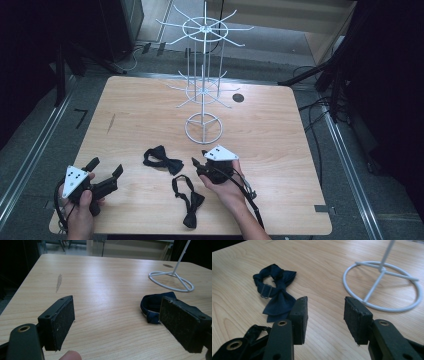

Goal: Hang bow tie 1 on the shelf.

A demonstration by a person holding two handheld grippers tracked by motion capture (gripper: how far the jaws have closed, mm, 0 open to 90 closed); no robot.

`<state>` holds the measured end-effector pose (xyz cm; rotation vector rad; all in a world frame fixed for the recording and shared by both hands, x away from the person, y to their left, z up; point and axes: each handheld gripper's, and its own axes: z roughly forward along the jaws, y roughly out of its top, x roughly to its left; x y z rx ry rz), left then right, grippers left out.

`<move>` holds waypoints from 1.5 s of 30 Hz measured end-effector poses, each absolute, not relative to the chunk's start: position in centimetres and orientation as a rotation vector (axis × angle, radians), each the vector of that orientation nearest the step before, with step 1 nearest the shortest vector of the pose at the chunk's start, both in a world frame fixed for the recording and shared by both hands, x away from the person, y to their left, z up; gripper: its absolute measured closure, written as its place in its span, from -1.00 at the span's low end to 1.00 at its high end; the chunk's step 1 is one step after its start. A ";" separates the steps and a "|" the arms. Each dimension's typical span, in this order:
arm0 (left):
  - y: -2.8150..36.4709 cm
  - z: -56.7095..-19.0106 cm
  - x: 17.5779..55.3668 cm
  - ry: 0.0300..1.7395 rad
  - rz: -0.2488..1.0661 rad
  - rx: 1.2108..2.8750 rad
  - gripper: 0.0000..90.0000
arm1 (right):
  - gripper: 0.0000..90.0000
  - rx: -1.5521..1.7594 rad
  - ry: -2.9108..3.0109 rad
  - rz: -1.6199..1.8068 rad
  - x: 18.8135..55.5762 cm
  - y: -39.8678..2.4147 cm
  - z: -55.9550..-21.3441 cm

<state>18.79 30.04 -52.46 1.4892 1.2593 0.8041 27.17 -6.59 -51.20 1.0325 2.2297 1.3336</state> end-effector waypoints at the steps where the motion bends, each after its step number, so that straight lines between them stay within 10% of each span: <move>1: 30.0 -52.5 18.8 1.259 0.804 1.489 -0.68 | 0.24 1.024 2.233 1.336 27.2 -6.3 -51.2; 45: 30.0 -52.5 18.8 1.250 0.800 1.494 -0.68 | 0.12 0.915 2.559 1.175 30.4 2.3 -53.3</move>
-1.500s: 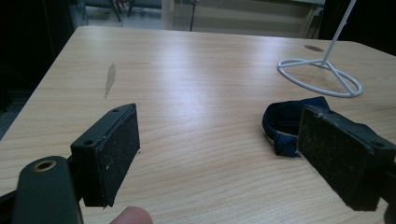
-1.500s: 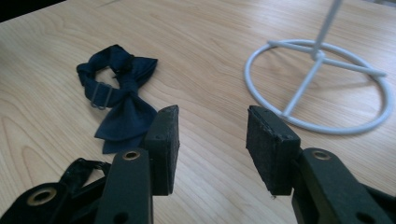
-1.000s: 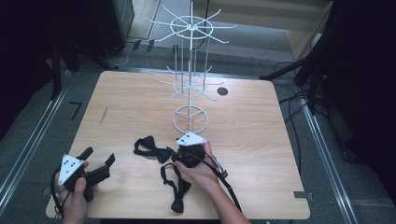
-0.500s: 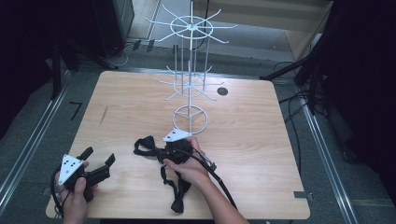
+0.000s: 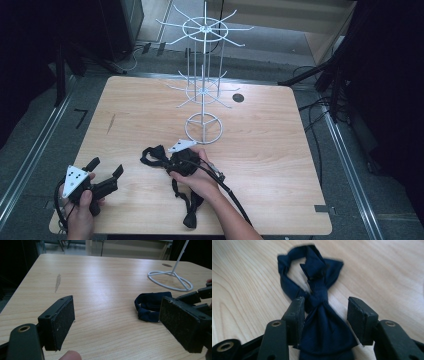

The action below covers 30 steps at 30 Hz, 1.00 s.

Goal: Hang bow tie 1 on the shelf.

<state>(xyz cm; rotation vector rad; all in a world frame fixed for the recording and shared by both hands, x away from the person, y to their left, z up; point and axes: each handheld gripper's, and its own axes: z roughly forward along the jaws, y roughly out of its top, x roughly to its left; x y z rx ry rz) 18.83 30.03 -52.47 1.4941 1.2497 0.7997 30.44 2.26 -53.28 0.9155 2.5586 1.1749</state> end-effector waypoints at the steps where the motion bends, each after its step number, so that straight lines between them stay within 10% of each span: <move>1: 30.0 -52.5 18.8 1.250 0.801 1.493 -0.68 | 0.13 0.918 2.551 1.177 30.4 2.3 -53.3; 11: 30.0 -52.5 18.8 1.250 0.798 1.494 -0.68 | 0.79 0.922 2.516 1.123 30.3 2.3 -53.1; 30: 30.1 -52.5 18.8 1.254 0.798 1.491 -0.68 | 0.85 0.910 2.324 1.238 29.3 -0.6 -51.5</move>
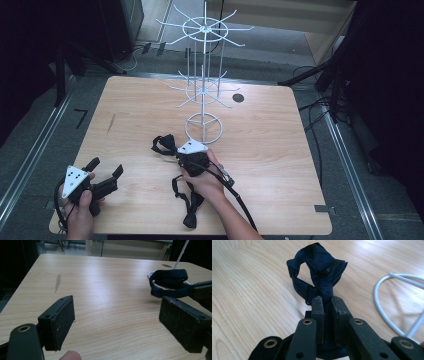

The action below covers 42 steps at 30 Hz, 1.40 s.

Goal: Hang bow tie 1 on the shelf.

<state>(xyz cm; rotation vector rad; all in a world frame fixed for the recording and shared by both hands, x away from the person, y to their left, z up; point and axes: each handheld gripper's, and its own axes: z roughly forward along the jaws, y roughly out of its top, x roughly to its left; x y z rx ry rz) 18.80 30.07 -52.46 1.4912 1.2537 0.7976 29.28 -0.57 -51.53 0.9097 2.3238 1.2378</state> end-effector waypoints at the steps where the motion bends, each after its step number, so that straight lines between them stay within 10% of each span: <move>1: 30.1 -52.5 18.8 1.254 0.798 1.491 -0.68 | 0.85 0.910 2.324 1.238 29.3 -0.6 -51.5; 42: 30.2 -52.5 18.8 1.257 0.794 1.488 -0.68 | 0.85 1.076 1.989 1.323 28.0 -10.8 -46.4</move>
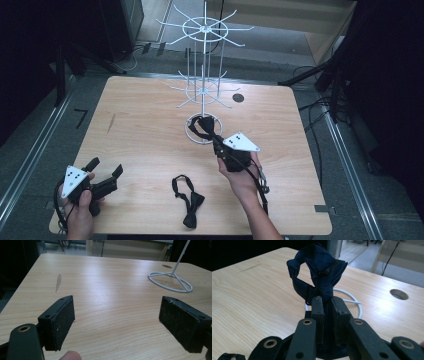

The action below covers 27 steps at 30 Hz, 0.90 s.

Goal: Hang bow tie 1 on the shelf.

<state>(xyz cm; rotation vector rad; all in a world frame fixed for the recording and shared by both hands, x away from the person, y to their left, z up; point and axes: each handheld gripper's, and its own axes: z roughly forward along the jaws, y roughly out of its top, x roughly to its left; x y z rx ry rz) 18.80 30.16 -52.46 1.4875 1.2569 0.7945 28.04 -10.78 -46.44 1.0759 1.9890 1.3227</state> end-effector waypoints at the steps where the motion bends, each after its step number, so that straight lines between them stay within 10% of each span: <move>1: 30.2 -52.5 18.8 1.258 0.794 1.488 -0.68 | 0.85 1.079 1.981 1.324 28.0 -11.0 -46.3; 27: 30.2 -52.5 18.8 1.256 0.796 1.485 -0.68 | 0.84 1.122 1.849 1.386 26.1 -14.9 -44.3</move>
